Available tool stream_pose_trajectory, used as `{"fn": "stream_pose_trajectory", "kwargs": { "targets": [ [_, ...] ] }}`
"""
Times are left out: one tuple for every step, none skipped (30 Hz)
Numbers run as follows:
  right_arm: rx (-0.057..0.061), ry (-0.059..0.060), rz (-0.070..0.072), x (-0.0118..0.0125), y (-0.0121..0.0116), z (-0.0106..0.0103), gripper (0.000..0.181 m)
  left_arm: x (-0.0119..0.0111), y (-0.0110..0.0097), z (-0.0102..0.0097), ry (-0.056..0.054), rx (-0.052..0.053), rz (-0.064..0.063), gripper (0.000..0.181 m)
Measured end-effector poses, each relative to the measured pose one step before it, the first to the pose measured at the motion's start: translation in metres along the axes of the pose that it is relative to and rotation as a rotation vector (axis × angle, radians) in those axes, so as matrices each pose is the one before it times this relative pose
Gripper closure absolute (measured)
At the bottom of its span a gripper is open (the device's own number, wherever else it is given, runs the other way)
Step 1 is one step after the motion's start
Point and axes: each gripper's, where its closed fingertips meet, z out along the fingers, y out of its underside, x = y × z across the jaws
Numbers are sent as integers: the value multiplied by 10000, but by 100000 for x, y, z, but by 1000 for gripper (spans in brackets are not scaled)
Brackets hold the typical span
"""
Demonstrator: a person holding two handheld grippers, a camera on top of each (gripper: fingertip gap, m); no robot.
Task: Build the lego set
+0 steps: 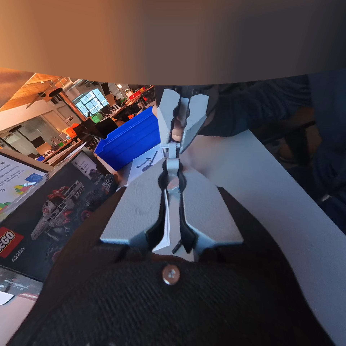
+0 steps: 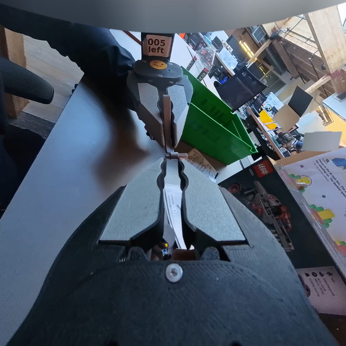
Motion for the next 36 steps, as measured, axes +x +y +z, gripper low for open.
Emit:
{"fn": "stream_pose_trajectory", "kwargs": {
  "targets": [
    [-10,-52,1,-99,21,32,172,74,46,-25,30,1,-17,175],
    [-20,-40,-11,-69,45,44,172,60,72,-23,31,-2,-23,175],
    [-32,-37,-5,-69,71,47,172,47,75,-11,30,-7,-29,175],
    [-48,-27,-4,-49,99,31,172,24,106,1,18,-22,-21,175],
    [-47,-15,-17,-30,77,39,171,23,83,6,11,-20,-12,175],
    [-28,-10,-21,-23,51,6,171,31,42,4,12,0,-12,175],
    [-14,-8,-16,-17,15,2,172,20,14,17,12,9,-19,175],
    [-10,-3,-8,-5,8,-2,172,14,2,0,6,7,-12,175],
    [-9,-2,1,-3,12,-6,172,-6,11,8,-1,0,4,175],
    [-9,3,0,9,14,2,172,30,-7,8,17,2,1,175],
    [-23,-8,-20,-22,30,12,175,134,-38,19,67,31,-9,175],
    [-42,-23,-35,-68,68,33,176,63,-3,33,11,3,18,175],
    [-44,-5,-29,-29,61,21,176,39,33,25,-12,-16,71,175],
    [-28,32,-27,33,52,22,176,-56,46,17,-69,-35,97,175],
    [-6,53,-17,81,30,-3,176,-87,24,22,-61,-33,52,175],
    [8,32,4,59,2,5,176,-69,16,9,-31,-19,-1,175],
    [13,3,19,31,10,16,176,-59,-2,-12,-22,-1,-9,175],
    [10,-3,18,16,-6,20,174,-68,13,-9,-34,10,-11,175],
    [11,34,8,47,-28,18,174,-88,-26,-21,-38,24,-23,175],
    [14,40,-7,50,-27,6,172,-112,-30,-10,-52,17,-45,175],
    [16,23,-4,24,-38,-4,170,-91,-28,-8,-38,3,-34,175],
    [27,16,8,43,-43,-20,169,-41,-17,3,-20,-5,-9,175],
    [47,17,16,34,-77,-38,169,-12,17,7,-18,-24,21,175],
    [52,19,22,57,-85,-50,168,-77,-35,2,-61,20,38,175],
    [38,17,32,64,-58,-47,168,-55,-37,2,-37,0,13,174],
    [31,11,39,49,-45,-28,168,-58,-16,-14,-27,-2,-11,175],
    [25,7,33,36,-35,-25,168,-27,-18,-8,-9,6,-13,175],
    [8,10,14,34,-9,-13,168,5,-1,5,5,-4,-10,175],
    [-7,34,-12,50,8,-13,168,-54,26,13,-37,-21,9,174],
    [-9,42,-19,61,10,-23,168,-59,38,11,-40,-32,20,175],
    [-1,18,-4,48,-3,-23,168,-37,14,-11,-13,-18,-5,174],
    [9,12,-4,34,-18,-25,168,-39,-7,-8,-13,2,-22,174],
    [-1,15,-15,28,-18,-31,168,-14,26,-6,4,-7,-17,174],
    [-24,18,-20,34,27,-12,168,-19,62,13,8,-35,-30,174],
    [-31,26,-26,28,50,17,168,-13,34,2,2,-23,-16,174],
    [-39,37,-36,33,55,23,169,-55,66,7,-28,-44,3,174]
  ]
}}
